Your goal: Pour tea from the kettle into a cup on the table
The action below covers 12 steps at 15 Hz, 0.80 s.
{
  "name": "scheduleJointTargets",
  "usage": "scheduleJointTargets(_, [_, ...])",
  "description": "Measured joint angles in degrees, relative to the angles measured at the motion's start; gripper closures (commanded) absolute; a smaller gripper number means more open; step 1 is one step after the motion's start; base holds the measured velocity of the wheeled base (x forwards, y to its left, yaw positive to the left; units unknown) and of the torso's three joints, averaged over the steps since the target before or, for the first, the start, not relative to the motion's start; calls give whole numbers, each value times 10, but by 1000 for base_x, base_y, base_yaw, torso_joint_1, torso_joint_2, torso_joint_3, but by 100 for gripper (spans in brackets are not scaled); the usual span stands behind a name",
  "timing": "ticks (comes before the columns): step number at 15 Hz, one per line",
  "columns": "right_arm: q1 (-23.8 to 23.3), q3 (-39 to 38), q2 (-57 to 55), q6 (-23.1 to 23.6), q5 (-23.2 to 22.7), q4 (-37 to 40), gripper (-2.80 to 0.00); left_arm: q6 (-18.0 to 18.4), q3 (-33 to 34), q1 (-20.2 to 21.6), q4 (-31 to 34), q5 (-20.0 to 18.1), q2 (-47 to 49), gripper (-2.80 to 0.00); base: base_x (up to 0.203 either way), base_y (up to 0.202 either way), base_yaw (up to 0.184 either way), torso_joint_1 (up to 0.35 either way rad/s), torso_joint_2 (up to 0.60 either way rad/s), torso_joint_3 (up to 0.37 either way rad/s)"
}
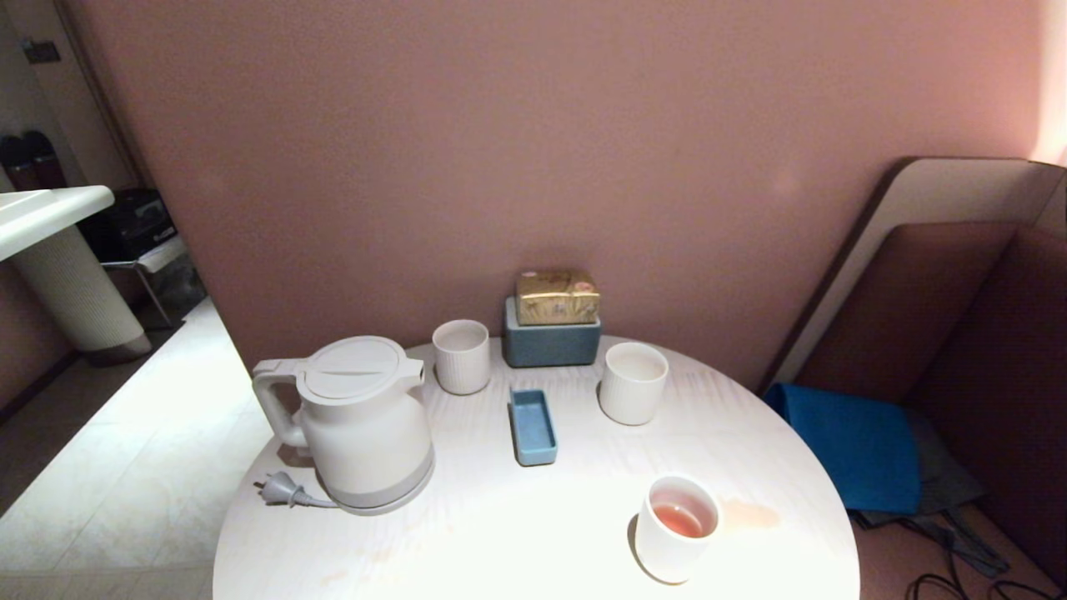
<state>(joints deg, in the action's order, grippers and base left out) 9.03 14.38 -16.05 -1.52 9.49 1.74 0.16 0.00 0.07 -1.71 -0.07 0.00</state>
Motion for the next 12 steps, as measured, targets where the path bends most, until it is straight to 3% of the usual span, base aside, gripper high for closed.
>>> scheduleJointTargets(2, [1, 4, 3, 56, 33, -5, -280, 0, 0, 0, 0, 0, 0, 0, 0, 0, 0, 0, 0, 0])
scheduleJointTargets(4, [1, 10, 5, 132, 111, -18, -280, 0, 0, 0, 0, 0, 0, 0, 0, 0, 0, 0, 0, 0])
scheduleJointTargets(6, [-9, 14, 6, 193, 151, -58, -280, 0, 0, 0, 0, 0, 0, 0, 0, 0, 0, 0, 0, 0])
scheduleJointTargets(9, [-61, 29, 16, 237, 145, -84, -280, 0, 0, 0, 0, 0, 0, 0, 0, 0, 0, 0, 0, 0])
scheduleJointTargets(12, [-86, 36, 72, 236, 86, -48, -280, 0, 0, 0, 1, 0, 0, 0, 0, 0, 0, 0, 0, 0])
